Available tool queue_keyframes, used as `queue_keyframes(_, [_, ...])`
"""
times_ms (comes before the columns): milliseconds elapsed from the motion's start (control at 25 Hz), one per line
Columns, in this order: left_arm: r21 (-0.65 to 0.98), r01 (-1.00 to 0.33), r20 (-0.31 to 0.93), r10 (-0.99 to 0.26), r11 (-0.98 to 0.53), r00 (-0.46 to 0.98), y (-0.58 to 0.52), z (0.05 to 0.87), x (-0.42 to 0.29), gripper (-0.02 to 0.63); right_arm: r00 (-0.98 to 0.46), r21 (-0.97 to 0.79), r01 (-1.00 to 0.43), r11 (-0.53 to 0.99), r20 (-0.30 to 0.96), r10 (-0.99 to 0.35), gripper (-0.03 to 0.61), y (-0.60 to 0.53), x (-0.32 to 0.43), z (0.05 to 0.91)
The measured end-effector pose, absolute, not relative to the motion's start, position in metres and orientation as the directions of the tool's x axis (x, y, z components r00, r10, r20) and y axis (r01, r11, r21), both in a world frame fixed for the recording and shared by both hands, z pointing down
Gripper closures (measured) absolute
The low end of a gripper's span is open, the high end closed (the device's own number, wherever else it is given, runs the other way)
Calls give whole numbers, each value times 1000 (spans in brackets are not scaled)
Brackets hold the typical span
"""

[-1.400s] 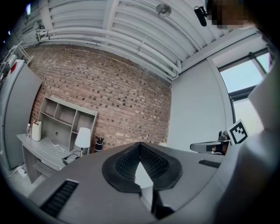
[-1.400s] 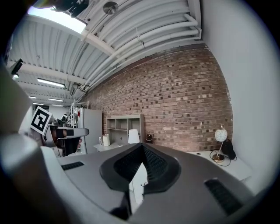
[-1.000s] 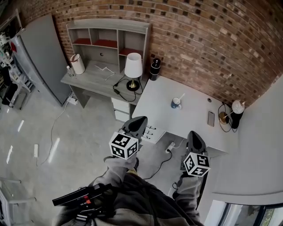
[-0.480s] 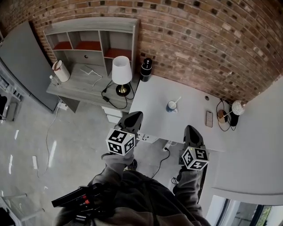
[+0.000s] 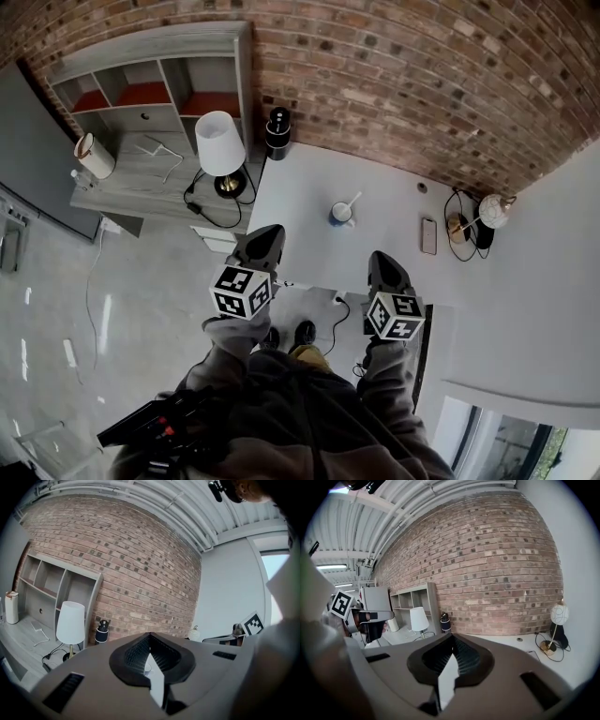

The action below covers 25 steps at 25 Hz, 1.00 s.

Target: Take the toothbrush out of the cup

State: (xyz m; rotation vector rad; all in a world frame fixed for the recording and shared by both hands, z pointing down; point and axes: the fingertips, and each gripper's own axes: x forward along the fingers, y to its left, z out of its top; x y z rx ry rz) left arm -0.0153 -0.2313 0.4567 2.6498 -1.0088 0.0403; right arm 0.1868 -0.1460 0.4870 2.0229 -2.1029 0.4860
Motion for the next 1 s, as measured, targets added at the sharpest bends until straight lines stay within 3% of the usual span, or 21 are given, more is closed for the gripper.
queue_keyframes(920, [289,-756,310,-689,-587,655,-301,546,36,609,-187,-218,-973,79,535,-824,579,-236,254,603])
queue_keyframes(1000, [294,-763,324,-691,-576,646,-307,555,36,609,-209,-232,-968,93,546,-812,551,-245,253,614])
